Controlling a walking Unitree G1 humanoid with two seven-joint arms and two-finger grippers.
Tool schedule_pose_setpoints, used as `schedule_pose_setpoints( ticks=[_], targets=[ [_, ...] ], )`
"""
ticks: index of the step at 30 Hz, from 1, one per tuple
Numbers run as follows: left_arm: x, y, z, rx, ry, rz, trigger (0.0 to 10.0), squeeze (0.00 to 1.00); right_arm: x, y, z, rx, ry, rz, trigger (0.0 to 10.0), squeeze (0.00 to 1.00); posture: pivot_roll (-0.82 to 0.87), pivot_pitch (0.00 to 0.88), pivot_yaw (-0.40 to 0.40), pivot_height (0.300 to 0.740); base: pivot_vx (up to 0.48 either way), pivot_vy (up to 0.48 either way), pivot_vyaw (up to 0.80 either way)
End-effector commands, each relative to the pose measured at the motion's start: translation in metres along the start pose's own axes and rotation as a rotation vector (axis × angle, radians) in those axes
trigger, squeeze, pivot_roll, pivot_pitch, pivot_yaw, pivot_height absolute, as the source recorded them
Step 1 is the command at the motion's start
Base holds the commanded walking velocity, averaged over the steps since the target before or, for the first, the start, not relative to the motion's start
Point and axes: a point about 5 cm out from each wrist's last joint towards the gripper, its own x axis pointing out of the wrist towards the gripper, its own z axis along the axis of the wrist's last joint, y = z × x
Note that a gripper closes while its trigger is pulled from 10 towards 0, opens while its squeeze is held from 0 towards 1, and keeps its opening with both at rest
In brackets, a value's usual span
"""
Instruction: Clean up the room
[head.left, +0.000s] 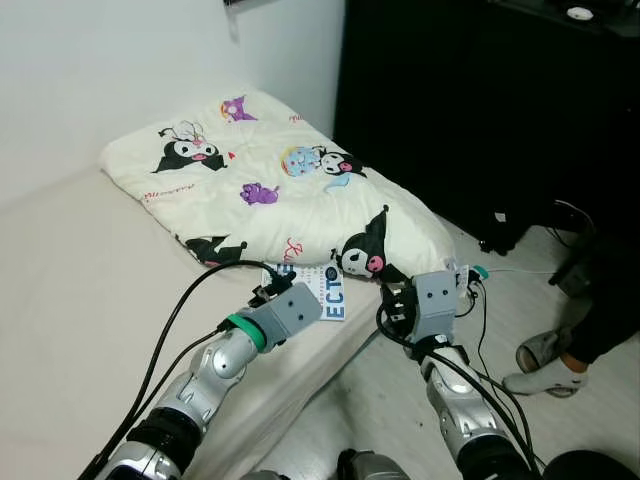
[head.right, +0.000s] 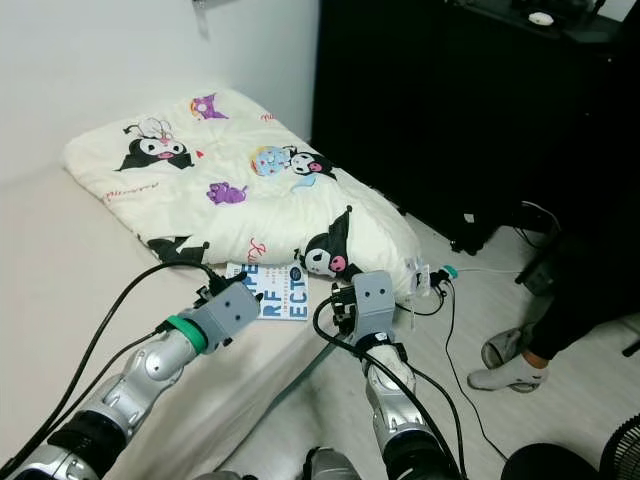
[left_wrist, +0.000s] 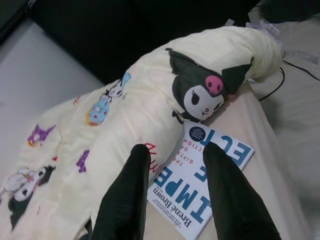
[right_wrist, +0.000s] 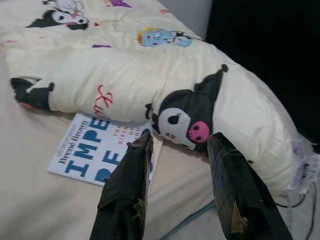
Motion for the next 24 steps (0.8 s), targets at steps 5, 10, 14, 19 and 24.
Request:
schedule_pose_setpoints(
  ticks=[5, 10, 14, 19, 24],
  targets=[
    [-0.005, -0.011, -0.007, 0.086, 0.022, -0.019, 10.0, 0.0, -0.001, 0.001, -0.002, 0.01, 0.0, 0.003, 10.0, 0.0, -0.03, 0.018, 0.025, 0.71, 0.0, 0.0, 0.0],
    [-0.003, -0.011, -0.006, 0.089, 0.023, -0.011, 10.0, 0.0, -0.003, 0.0, -0.003, 0.008, 0.007, 0.001, 10.0, 0.0, -0.04, 0.02, 0.025, 0.695, 0.0, 0.0, 0.0],
    [-0.002, -0.011, -0.006, 0.095, 0.02, -0.003, 10.0, 0.0, -0.003, 0.0, -0.003, 0.007, 0.008, 0.0, 10.0, 0.0, -0.04, 0.02, 0.025, 0.69, 0.0, 0.0, 0.0],
    [0.002, -0.01, -0.003, 0.107, 0.005, 0.017, 10.0, 0.0, -0.002, 0.0, -0.003, 0.007, 0.009, -0.003, 10.0, 0.0, -0.04, 0.02, 0.027, 0.675, 0.0, 0.0, 0.0],
    [0.006, -0.011, 0.001, 0.113, -0.006, 0.023, 10.0, 0.0, -0.002, 0.0, -0.003, 0.007, 0.01, -0.004, 10.0, 0.0, -0.04, 0.019, 0.029, 0.66, 0.0, 0.0, 0.0]
  ],
)
